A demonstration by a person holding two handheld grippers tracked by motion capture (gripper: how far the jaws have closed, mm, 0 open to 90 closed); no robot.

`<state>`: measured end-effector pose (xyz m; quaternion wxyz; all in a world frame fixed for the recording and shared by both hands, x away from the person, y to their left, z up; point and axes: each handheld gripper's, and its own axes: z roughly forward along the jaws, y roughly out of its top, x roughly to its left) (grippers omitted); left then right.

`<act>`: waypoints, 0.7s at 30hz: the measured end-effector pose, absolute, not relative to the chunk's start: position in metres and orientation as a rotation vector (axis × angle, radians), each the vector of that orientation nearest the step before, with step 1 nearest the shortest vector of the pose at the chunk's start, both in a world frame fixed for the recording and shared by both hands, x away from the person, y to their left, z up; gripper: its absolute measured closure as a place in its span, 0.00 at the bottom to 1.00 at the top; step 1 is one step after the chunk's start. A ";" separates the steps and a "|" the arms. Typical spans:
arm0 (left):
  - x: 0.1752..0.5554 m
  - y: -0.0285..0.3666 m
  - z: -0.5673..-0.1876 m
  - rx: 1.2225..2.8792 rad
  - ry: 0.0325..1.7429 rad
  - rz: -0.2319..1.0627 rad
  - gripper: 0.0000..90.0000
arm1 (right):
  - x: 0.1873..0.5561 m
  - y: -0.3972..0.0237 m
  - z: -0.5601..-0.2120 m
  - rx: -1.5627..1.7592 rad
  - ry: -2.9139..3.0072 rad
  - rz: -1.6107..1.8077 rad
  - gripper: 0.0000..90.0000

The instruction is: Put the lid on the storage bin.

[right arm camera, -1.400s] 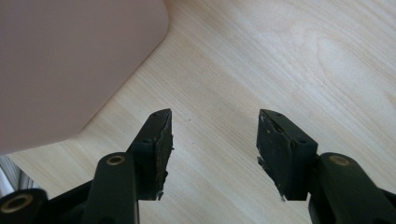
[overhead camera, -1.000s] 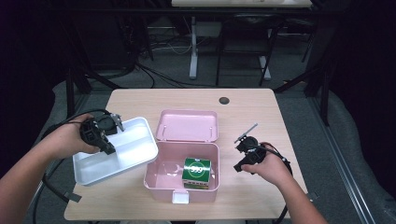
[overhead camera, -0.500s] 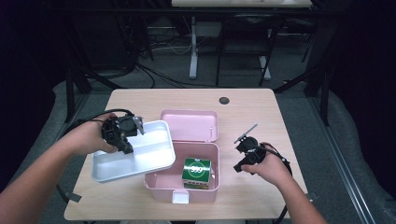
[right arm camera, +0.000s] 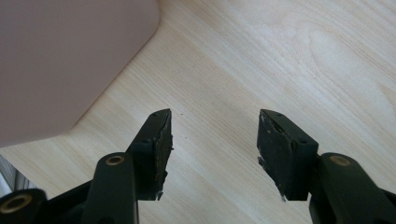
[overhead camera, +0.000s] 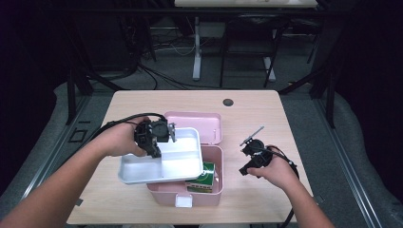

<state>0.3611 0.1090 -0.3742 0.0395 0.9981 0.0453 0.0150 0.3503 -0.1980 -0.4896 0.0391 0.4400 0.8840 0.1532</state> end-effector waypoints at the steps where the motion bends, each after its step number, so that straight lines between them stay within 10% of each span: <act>1: 0.361 0.105 -0.375 3.056 0.129 0.045 1.00 | 0.350 -0.198 -0.489 1.352 2.714 0.460 0.50; 21: 0.354 0.055 -0.412 3.064 -0.057 0.004 1.00 | 0.350 -0.199 -0.495 1.351 2.720 0.451 0.50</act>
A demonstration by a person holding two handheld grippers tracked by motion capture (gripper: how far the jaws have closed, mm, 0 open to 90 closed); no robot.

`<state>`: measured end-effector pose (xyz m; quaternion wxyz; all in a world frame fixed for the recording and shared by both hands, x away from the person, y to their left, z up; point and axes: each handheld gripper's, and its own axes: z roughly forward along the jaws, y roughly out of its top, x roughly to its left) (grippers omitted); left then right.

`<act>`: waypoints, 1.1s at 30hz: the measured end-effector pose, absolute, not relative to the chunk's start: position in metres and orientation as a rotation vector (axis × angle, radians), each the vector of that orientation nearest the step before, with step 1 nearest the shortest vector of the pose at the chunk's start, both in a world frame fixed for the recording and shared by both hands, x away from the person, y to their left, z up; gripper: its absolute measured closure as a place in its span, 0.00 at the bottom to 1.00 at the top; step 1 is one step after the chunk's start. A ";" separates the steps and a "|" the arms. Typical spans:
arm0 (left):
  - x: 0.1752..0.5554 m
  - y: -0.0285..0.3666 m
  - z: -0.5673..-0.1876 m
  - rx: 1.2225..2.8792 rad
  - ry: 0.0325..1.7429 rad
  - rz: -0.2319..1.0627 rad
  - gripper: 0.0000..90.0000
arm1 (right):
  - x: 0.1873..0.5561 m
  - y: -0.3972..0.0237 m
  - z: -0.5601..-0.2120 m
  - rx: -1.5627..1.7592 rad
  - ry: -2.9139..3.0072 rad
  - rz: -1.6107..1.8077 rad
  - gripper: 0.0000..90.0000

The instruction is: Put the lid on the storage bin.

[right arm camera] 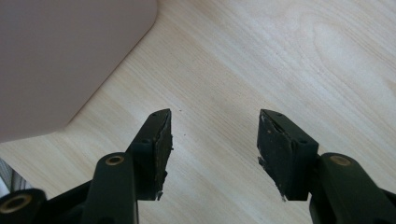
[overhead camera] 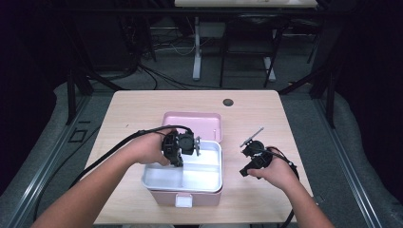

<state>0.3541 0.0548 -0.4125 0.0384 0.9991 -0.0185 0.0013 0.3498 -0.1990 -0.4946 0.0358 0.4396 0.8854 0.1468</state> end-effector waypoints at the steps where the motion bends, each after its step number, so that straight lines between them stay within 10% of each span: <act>1: 0.354 0.054 -0.414 3.069 -0.061 0.010 0.99 | 0.350 -0.199 -0.495 1.351 2.721 0.452 0.50; 33: 0.355 0.045 -0.433 3.090 -0.072 0.000 0.99 | 0.352 -0.198 -0.499 1.350 2.729 0.436 0.50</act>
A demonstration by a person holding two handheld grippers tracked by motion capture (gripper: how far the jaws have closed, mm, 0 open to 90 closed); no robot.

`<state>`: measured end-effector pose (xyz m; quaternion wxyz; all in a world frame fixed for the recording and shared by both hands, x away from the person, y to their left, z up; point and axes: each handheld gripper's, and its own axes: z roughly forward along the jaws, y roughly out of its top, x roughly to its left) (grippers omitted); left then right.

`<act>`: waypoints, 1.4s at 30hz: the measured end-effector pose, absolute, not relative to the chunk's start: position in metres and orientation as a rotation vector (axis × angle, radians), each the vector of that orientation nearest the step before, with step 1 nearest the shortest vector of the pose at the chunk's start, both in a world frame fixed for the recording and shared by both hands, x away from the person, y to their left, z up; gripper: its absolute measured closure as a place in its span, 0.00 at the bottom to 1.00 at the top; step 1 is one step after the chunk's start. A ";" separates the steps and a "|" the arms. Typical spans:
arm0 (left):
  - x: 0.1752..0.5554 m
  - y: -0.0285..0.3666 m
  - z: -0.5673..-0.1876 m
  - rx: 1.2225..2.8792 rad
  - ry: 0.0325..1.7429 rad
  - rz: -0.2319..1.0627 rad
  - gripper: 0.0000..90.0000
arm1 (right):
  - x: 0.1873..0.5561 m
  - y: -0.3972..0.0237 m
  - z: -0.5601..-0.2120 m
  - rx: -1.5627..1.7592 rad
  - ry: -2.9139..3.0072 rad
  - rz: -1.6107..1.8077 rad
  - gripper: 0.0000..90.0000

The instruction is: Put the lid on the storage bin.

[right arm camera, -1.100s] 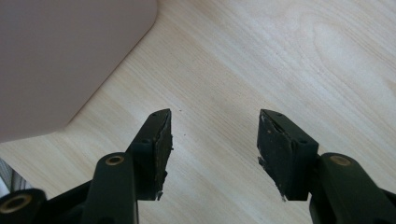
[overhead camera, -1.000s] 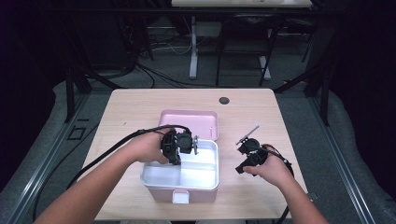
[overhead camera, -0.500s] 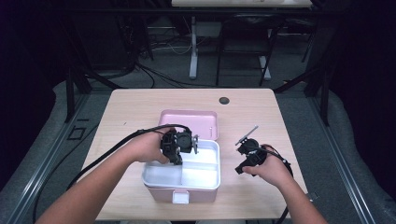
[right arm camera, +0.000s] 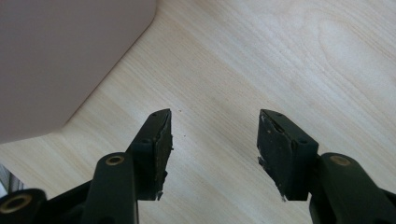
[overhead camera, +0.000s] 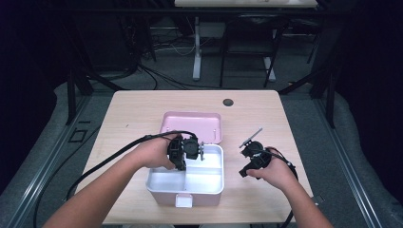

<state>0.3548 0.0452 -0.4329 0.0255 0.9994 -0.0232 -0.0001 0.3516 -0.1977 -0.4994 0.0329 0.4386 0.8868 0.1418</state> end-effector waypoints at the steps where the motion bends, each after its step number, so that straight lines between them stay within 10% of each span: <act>1: 0.355 0.045 -0.434 3.092 -0.066 -0.005 0.99 | 0.352 -0.198 -0.499 1.353 2.728 0.437 0.50; 42: 0.349 0.044 -0.440 3.129 0.012 0.035 0.98 | 0.385 -0.184 -0.446 1.425 2.563 0.593 0.51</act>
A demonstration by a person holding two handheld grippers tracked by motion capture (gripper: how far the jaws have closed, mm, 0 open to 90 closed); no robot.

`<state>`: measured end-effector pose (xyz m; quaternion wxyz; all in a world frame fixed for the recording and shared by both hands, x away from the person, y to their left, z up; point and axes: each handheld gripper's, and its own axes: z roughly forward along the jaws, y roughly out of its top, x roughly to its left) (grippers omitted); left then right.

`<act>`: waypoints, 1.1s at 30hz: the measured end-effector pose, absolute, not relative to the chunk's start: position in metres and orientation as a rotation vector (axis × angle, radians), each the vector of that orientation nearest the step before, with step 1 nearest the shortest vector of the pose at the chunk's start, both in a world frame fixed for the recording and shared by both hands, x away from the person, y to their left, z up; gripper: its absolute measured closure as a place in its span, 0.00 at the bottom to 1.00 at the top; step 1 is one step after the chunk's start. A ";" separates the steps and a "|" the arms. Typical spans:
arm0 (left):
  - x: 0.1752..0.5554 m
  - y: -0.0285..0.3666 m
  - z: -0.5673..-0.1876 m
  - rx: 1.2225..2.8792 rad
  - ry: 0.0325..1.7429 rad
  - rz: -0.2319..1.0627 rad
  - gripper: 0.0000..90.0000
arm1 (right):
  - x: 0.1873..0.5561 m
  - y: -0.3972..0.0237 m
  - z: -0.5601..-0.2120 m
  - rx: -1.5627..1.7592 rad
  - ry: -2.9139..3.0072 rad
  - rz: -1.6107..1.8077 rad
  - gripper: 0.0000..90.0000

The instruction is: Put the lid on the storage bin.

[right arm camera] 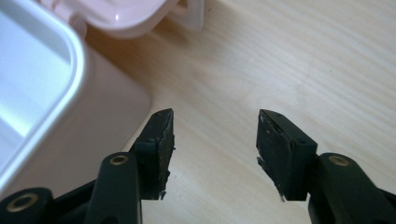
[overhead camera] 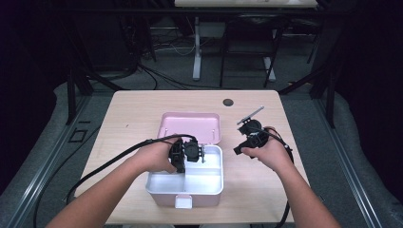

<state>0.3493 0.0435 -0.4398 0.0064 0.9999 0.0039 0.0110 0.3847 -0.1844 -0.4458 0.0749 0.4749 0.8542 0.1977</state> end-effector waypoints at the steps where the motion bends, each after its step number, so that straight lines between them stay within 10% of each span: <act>1: 0.349 0.044 -0.440 3.128 0.008 0.037 0.98 | 0.387 -0.184 -0.444 1.434 2.559 0.607 0.50; 33: 0.346 0.042 -0.440 3.127 0.026 0.066 0.97 | 0.458 -0.152 -0.435 1.720 2.439 0.677 0.69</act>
